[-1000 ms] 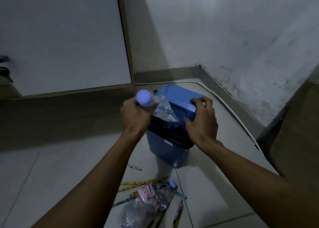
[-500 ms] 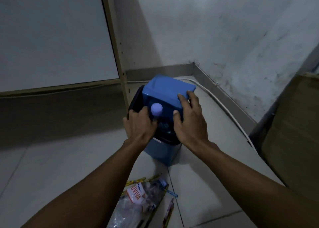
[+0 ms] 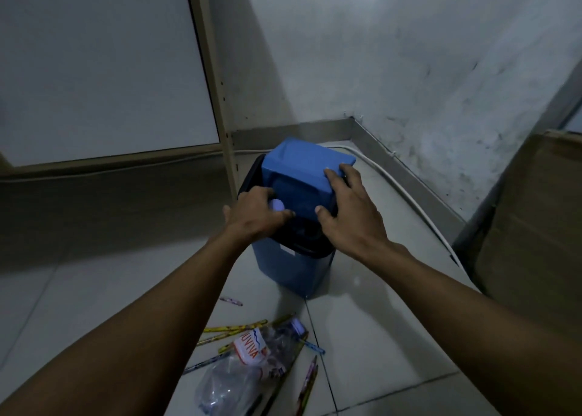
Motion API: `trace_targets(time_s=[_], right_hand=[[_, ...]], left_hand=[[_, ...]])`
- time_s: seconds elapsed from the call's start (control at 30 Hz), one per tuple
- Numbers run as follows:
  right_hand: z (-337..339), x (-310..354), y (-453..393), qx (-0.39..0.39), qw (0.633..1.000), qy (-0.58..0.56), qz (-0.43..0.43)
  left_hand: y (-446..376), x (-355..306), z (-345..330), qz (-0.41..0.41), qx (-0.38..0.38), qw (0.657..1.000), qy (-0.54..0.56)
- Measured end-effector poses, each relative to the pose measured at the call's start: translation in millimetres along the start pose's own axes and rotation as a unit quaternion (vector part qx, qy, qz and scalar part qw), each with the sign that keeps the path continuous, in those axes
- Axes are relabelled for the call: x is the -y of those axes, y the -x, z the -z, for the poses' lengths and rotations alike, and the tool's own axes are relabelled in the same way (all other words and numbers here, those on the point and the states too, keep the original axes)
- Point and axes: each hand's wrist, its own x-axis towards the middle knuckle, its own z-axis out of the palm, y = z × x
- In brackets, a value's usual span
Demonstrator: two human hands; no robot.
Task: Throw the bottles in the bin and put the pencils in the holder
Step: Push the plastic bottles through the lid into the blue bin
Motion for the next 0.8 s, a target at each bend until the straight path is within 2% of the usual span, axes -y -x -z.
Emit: trace_targets(time_s=[0.13, 0.23, 0.4, 0.5, 0.57, 0.67, 0.8], right_hand=[[-0.1, 3.4, 3.1, -0.005, 1.0, 0.003, 0.006], [-0.8, 4.3, 4.0, -0.027, 0.999, -0.028, -0.032], [0.6, 5.6, -3.7, -0.065, 0.992, -0.096, -0.041], [-0.9, 6.6, -5.0, -0.066, 0.993, -0.093, -0.042], [-3.0, 6.3, -5.5, -0.064, 0.994, -0.085, -0.037], [-3.7, 3.6, -6.3, -0.068, 0.995, -0.07, -0.025], [-4.1, -2.1, -5.2, -0.066, 0.996, -0.051, -0.014]], left_hand=[[1.2, 3.4, 1.1, -0.004, 0.008, 1.0, 0.005], [0.1, -1.8, 3.9, -0.012, 0.026, 1.0, -0.008], [-8.9, -3.5, 8.2, -0.015, 0.058, 0.996, 0.072], [-12.7, 3.2, 0.4, 0.011, 0.093, 0.995, 0.033], [-11.9, 2.8, -7.6, 0.024, 0.063, 0.998, -0.02], [-13.2, -2.8, -14.8, 0.024, -0.05, 0.996, -0.069], [-17.8, 6.3, -20.7, 0.021, -0.029, 0.998, -0.045]])
